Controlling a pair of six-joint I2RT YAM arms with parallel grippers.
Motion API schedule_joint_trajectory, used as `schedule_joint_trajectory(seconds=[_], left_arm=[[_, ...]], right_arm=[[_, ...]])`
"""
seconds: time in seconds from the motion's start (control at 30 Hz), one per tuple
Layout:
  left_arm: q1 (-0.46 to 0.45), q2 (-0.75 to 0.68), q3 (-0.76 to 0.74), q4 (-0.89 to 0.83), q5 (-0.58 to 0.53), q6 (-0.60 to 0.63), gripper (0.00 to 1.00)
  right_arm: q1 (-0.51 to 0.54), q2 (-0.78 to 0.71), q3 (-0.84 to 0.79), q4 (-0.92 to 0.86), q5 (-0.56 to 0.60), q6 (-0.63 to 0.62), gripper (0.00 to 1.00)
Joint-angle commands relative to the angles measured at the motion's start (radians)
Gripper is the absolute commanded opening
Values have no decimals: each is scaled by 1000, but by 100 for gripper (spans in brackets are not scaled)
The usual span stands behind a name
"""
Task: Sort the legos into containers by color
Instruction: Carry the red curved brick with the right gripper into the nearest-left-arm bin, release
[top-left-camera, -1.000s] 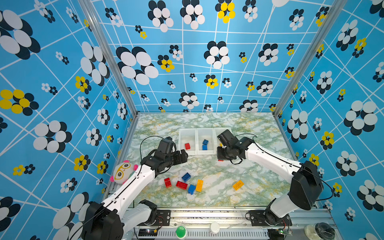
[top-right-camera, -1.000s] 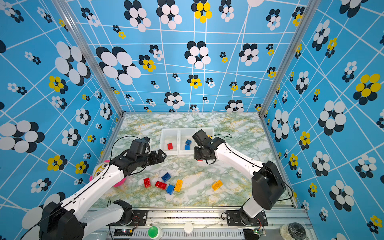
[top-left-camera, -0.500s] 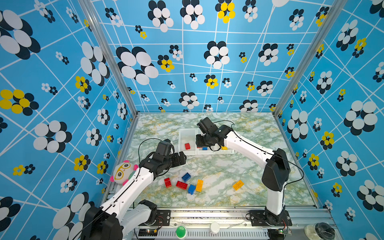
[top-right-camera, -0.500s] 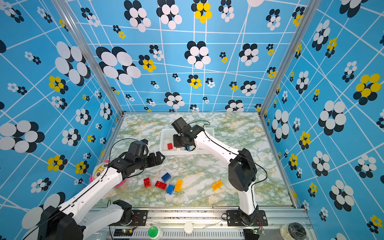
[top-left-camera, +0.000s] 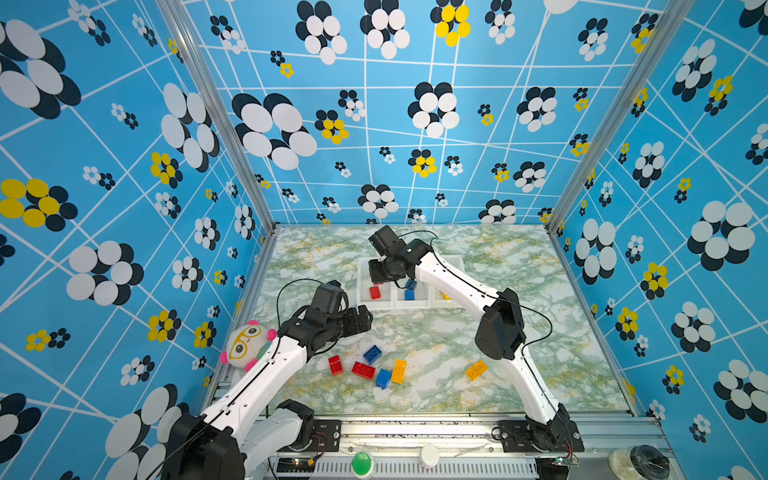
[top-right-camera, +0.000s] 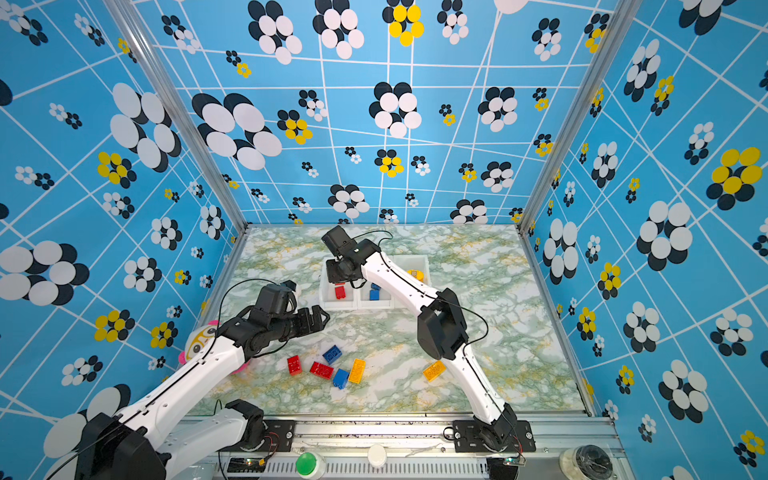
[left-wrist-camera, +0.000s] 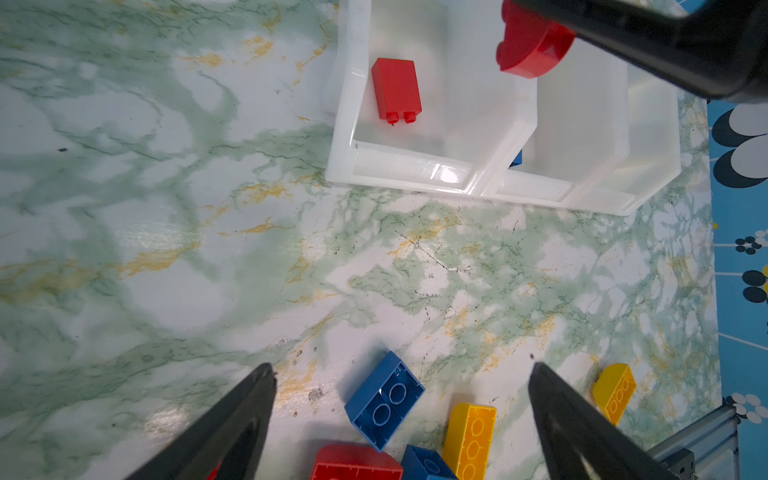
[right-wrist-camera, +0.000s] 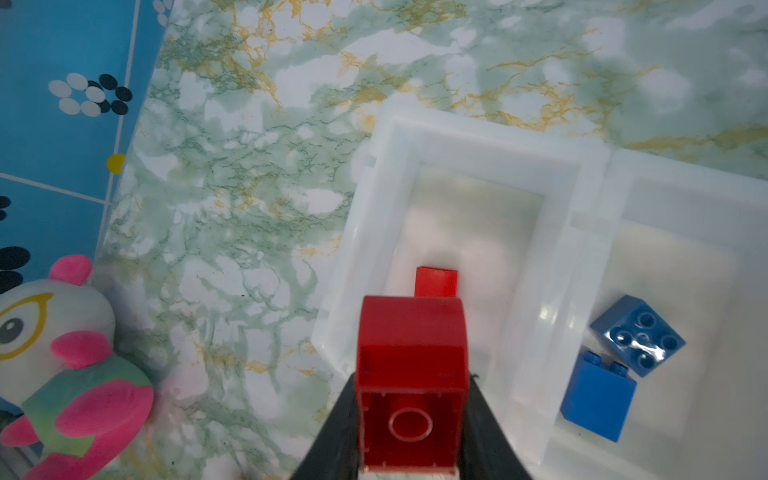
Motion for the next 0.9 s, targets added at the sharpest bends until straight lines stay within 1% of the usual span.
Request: schedule_joint_trajectory(seconds=[0.0,0.13,0.27,0.37,0.43,0.53,0.63,0.87], left_arm=[[11,-19,-7,-21,10,10,96],[11,-18,-10,-23,11,10,96],[13,-16,-9,-23,8,11,96],[13,-13,-10,-21,8,10,96],[13,-10,-10,-17,11,10,96],[13,-9,-8,-17,12,10,96],[13,-10,-5,-20,12,8,96],[12,-15,4,-37,9,19,96]], right_arm=[[-1,82,110,-106,42,-42,27],[-14,151,187,-123,55,-43,27],[-28,176,200,-127,53,-39,29],[-31,177,198,-129,49,-41,36],[-30,176,199,-128,46,-43,44],[-30,170,198,-127,44,-44,52],[-31,159,199,-126,42,-46,54],[-29,118,189,-119,22,-43,55]])
